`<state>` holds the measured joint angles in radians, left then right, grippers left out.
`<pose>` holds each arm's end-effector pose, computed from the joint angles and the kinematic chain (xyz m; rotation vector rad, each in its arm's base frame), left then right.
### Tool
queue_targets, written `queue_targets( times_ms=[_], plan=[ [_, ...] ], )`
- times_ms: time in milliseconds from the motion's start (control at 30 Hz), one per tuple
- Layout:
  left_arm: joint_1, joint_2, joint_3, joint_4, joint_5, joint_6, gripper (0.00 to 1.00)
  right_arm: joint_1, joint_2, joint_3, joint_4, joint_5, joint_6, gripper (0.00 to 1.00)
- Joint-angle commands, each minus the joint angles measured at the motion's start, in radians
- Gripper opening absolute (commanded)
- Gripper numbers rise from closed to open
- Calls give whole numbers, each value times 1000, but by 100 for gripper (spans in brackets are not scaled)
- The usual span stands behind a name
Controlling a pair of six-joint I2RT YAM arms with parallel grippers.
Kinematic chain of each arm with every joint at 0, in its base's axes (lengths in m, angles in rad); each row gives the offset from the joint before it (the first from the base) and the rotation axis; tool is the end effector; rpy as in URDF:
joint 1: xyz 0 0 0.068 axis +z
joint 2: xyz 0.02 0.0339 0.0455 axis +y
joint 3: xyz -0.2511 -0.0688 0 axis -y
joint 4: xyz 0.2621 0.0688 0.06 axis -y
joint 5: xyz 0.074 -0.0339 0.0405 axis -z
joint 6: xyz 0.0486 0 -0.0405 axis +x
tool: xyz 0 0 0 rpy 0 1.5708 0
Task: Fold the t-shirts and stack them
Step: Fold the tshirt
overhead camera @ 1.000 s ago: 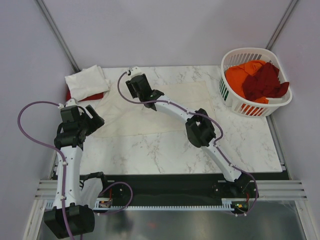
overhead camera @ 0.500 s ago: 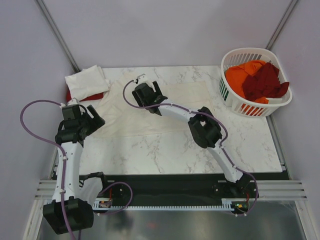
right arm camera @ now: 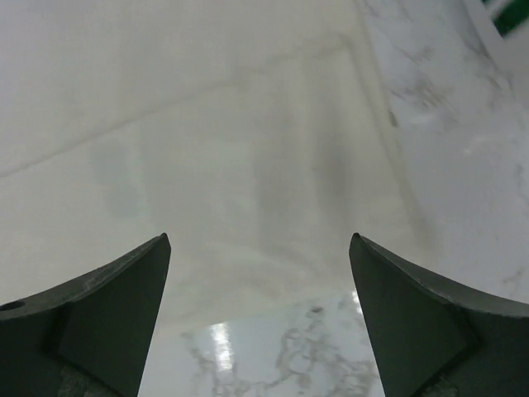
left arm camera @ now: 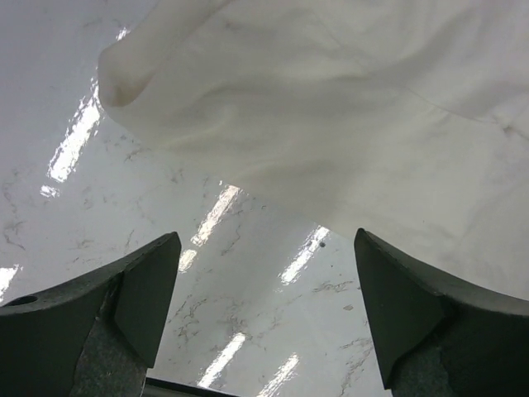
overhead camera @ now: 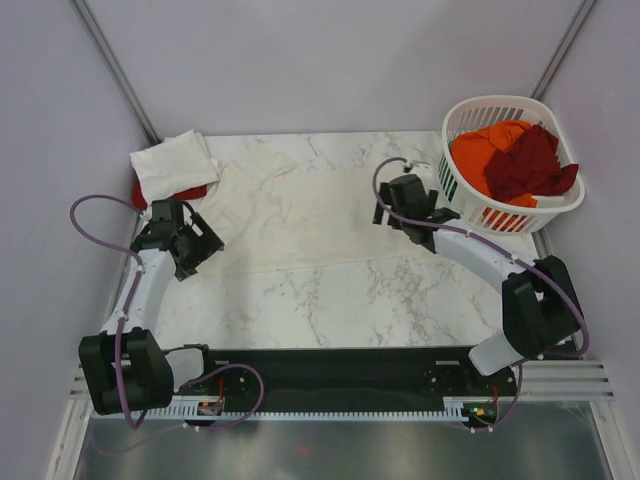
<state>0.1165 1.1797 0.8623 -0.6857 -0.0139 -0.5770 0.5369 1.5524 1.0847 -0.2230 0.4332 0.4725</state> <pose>0.2561 0.0307 0.2175 -0.8822 2.4261 -0.1544 0.3262 0.1704 0.2247 0.1553 2.1829 0.0763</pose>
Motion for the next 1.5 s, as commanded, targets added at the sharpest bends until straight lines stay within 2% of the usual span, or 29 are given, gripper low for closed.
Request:
queue_targets(
  times_ms=[0,167,267,400,500,700,733,800,833,900,933,1000,1167,1200,1233,1400,1467],
  plan=[
    [-1,32,-48,44,-34,-110,93,-195,-74,-173,-39,-272,135,98],
    [-6,47,-131,138,-103,-173,96,-316,-135,-287,-3,-316,170,98],
    [-8,66,-143,169,-172,-199,98,-370,-117,-302,33,-350,187,98],
    [-8,100,-155,210,-218,-216,98,-382,-55,-302,74,-384,196,98],
    [-8,112,-174,264,-230,-210,98,-394,-15,-299,102,-378,193,94],
    [-8,130,-193,290,-254,-215,97,-405,12,-327,125,-396,196,77],
    [-8,127,-198,294,-261,-213,97,-403,8,-333,128,-387,196,67],
    [-6,126,-203,301,-279,-215,96,-405,-2,-348,137,-369,193,56],
    [-8,129,-201,305,-284,-216,95,-410,3,-350,137,-367,193,35],
    [-6,136,-204,310,-302,-212,94,-410,5,-348,136,-373,189,21],
    [-8,136,-203,308,-311,-213,93,-411,8,-347,136,-372,189,8],
    [-8,138,-203,313,-327,-210,92,-410,5,-348,137,-373,186,0],
    [-8,164,-195,328,-345,-210,89,-411,3,-348,137,-384,181,0],
    [-8,175,-189,330,-339,-205,88,-410,3,-350,137,-392,183,0],
    [-8,176,-189,331,-337,-207,81,-410,2,-351,137,-395,183,0],
    [-8,198,-160,348,-353,-195,68,-408,-5,-359,140,-416,183,0],
    [-8,227,-144,351,-362,-190,46,-410,-9,-359,143,-419,181,0]
  ],
)
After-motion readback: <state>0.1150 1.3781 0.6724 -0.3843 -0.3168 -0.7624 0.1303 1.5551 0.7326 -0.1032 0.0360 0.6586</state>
